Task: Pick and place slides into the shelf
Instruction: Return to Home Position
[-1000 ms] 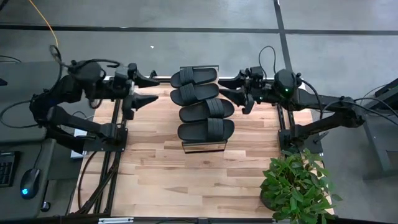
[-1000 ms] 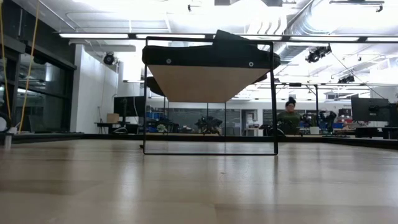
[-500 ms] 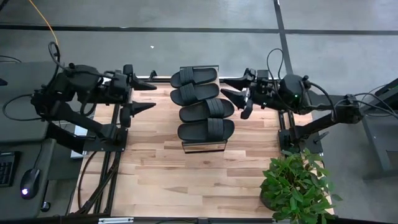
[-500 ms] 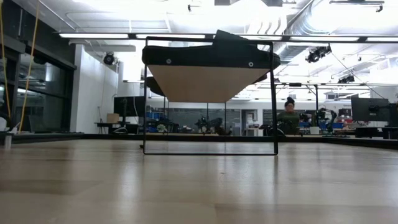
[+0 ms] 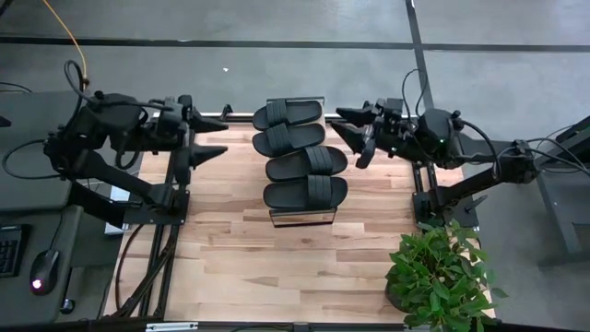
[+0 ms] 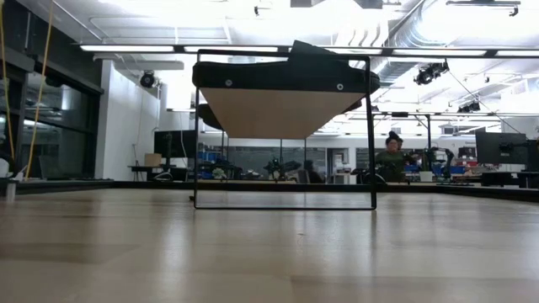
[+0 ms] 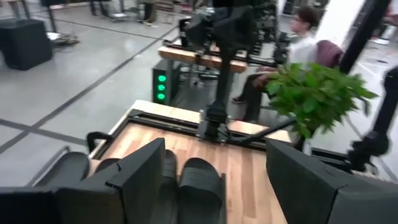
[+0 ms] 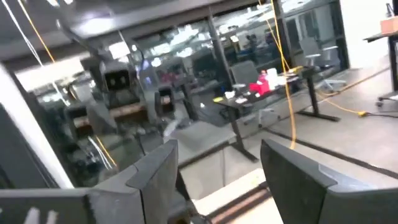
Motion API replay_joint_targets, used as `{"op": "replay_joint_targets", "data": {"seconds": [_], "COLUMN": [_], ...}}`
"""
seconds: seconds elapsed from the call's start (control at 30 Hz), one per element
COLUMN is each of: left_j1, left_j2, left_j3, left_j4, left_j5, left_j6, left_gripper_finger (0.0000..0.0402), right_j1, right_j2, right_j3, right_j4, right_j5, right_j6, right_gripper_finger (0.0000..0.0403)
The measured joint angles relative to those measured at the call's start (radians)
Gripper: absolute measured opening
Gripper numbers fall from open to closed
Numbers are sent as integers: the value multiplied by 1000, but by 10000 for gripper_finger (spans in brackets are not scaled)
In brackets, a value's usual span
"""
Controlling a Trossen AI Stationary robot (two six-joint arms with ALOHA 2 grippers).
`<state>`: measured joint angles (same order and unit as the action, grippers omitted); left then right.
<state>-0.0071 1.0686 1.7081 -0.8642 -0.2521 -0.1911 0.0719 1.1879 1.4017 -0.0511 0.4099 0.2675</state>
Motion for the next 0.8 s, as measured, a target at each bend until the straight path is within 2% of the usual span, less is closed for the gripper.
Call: {"op": "replay_joint_targets", "data": {"seconds": [0.2, 0.3, 0.43, 0.57, 0.7, 0.8], "left_j1": [0, 0, 0, 0, 0, 0], "left_j2": [1, 2, 4, 15, 24, 23], "left_j3": [0, 0, 0, 0, -1, -1], "left_j4": [-10, -38, -76, -84, -71, -38], "left_j5": [-20, -20, -20, -21, -72, -86], "left_j6": [-28, -76, -101, -122, -67, 17], "left_gripper_finger": [262, 262, 262, 262, 262, 262], "right_j1": [1, -3, -7, -14, -12, -12], "right_j2": [1, 3, 3, 3, 2, -9], "right_j3": [0, 0, 0, 0, 0, 0], "right_j4": [-138, -232, -312, -321, -239, -179], "right_j5": [-26, -33, -32, -89, -205, -227], "right_j6": [25, -37, 39, 109, 5, -43], "right_gripper_finger": [220, 220, 220, 220, 220, 220]}}
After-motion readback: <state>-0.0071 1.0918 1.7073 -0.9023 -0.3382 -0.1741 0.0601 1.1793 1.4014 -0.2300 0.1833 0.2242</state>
